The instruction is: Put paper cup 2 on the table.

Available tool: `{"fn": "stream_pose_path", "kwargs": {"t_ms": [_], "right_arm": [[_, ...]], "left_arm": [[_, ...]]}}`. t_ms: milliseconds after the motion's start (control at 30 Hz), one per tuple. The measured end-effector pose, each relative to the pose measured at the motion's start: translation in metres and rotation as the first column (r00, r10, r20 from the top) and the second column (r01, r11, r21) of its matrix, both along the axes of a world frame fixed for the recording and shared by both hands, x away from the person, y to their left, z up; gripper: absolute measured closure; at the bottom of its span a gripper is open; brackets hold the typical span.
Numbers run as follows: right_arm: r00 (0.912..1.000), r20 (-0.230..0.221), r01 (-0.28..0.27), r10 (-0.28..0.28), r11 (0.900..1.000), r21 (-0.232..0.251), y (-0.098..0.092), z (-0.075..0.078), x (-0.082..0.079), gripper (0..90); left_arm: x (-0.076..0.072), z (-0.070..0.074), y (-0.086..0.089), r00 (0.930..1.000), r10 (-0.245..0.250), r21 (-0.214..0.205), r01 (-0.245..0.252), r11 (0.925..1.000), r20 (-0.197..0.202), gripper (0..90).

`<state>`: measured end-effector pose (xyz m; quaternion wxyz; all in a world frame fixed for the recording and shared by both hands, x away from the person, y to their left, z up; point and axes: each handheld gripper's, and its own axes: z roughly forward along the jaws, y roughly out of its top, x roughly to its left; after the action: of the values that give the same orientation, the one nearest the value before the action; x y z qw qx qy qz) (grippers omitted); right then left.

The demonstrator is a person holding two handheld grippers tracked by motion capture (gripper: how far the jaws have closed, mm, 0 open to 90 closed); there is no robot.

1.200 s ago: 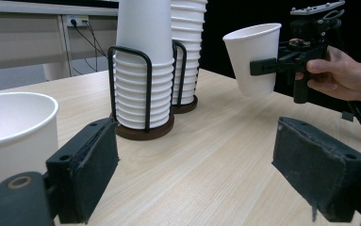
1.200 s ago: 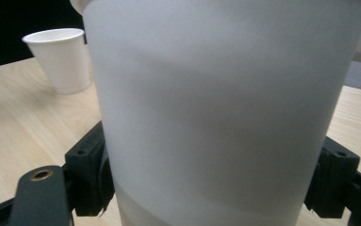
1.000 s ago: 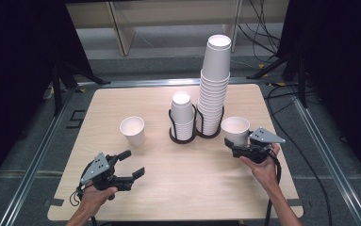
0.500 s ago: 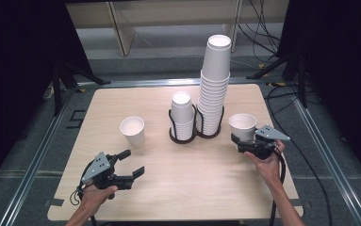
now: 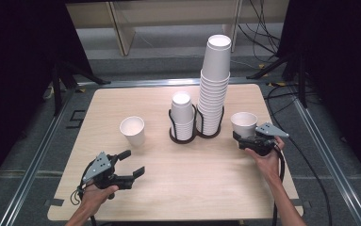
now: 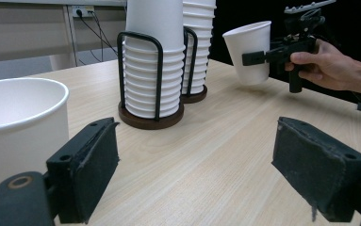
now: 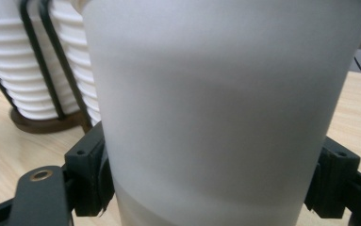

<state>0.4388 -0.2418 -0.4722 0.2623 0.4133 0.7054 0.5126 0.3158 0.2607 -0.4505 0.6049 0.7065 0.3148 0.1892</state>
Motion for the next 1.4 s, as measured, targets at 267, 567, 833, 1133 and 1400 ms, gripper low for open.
{"fn": "stream_pose_path", "kwargs": {"t_ms": [267,567,833,1133,1400], "right_arm": [[0.9987,-0.05,0.01,-0.013,0.9985,-0.054,0.003,-0.008,0.006,20.9],[0.9988,-0.049,-0.002,-0.003,0.9955,-0.095,-0.003,-0.005,0.004,20.5],[0.9959,-0.09,-0.007,-0.002,0.9952,-0.098,-0.007,-0.003,-0.004,20.0],[0.9924,-0.121,-0.027,0.019,0.9973,-0.068,-0.014,-0.005,-0.008,18.9],[0.9888,-0.148,-0.032,0.02,0.996,-0.083,-0.018,-0.008,-0.009,17.2]], "left_arm": [[0.0,0.0,0.0,1.0,-0.001,0.001,0.001,1.0,0.001,14.3],[0.0,-0.001,0.0,0.9998,-0.008,-0.02,0.009,0.9998,0.016,14.3],[-0.001,0.001,0.002,1.0,0.002,-0.003,-0.002,1.0,0.005,14.3],[-0.001,0.002,0.002,0.9999,-0.003,-0.01,0.003,0.9999,0.016,14.3],[-0.002,0.002,0.003,0.9999,0.003,-0.008,-0.003,1.0,0.012,14.3]]}}
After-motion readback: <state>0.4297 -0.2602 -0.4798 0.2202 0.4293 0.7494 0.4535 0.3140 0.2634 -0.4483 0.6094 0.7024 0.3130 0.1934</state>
